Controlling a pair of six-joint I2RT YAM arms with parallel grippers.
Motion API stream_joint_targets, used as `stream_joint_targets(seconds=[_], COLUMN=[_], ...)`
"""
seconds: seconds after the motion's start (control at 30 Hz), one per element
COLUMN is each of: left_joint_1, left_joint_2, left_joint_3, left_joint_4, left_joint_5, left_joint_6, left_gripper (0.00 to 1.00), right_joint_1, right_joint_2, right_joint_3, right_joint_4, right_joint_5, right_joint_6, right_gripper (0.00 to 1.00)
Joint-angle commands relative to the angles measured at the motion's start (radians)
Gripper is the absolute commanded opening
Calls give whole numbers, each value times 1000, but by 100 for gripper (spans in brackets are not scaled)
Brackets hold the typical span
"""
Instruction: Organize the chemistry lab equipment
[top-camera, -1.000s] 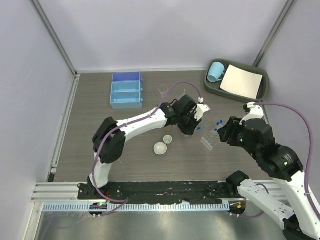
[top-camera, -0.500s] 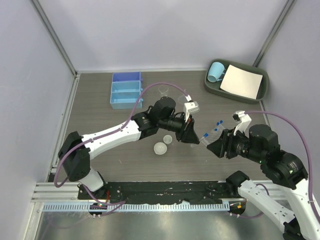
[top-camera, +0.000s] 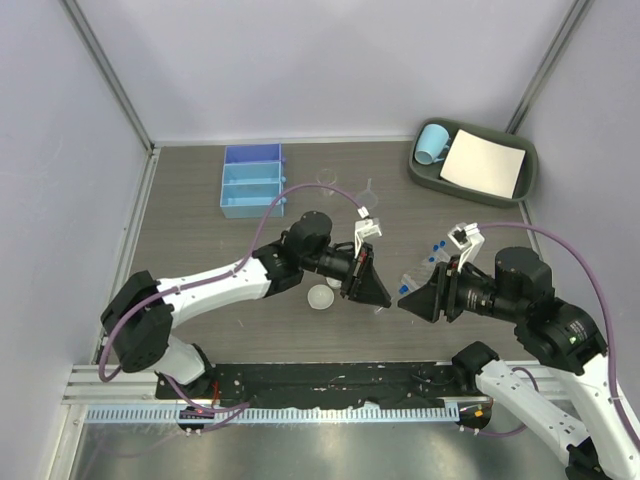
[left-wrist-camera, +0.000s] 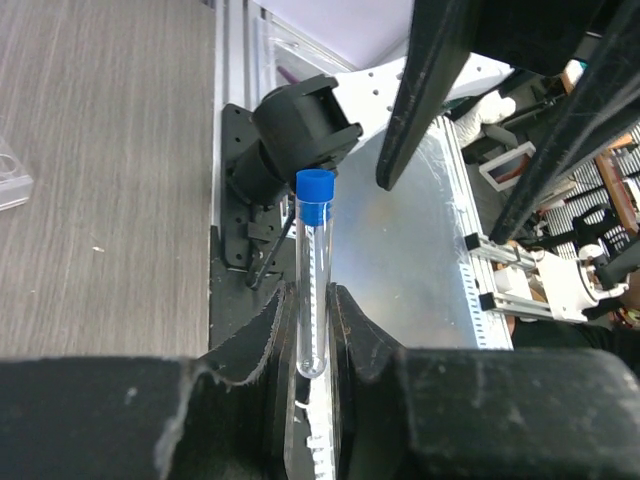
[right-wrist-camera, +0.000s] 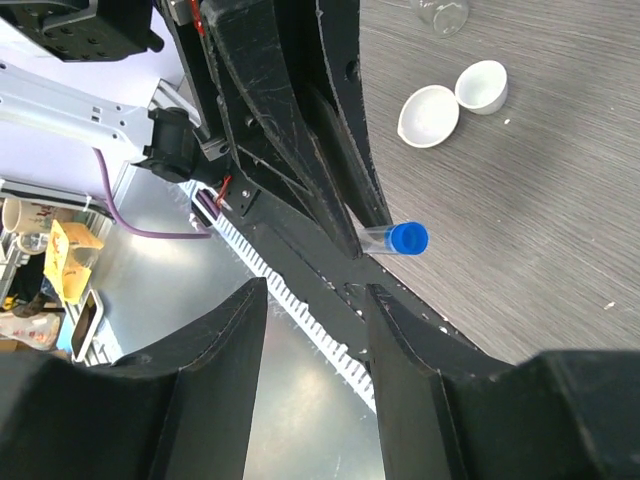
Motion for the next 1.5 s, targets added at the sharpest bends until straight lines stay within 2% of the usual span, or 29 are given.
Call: stream_joint_targets(seconds=[0.0, 0.27, 0.5, 0.7, 0.87, 1.47], left_joint_1=[-1, -1, -1, -1, -1, 6], left_joint_2=[-74, -134, -135, -122, -118, -108], left_joint_3=[-40, -95, -123, -126, -121, -104], left_joint_4=[165, 210, 257, 271, 269, 268], left_joint_5=[76, 107, 124, 127, 125, 130], left_joint_6=[-62, -82, -106, -109, -106, -112], left_gripper=[18, 18, 18, 17, 17, 16], right_joint_1=[3, 2, 3, 3, 3, 2], right_joint_2=[10, 30, 53, 68, 62, 16], right_joint_3=[-2, -5, -34, -40, -47, -76], right_joint_4=[68, 94, 183, 217, 220, 208], right_joint_5=[-51, -62, -102, -119, -129, -148], right_joint_6=[17, 31, 65, 75, 79, 92], right_gripper=[49, 50, 47, 41, 33, 32])
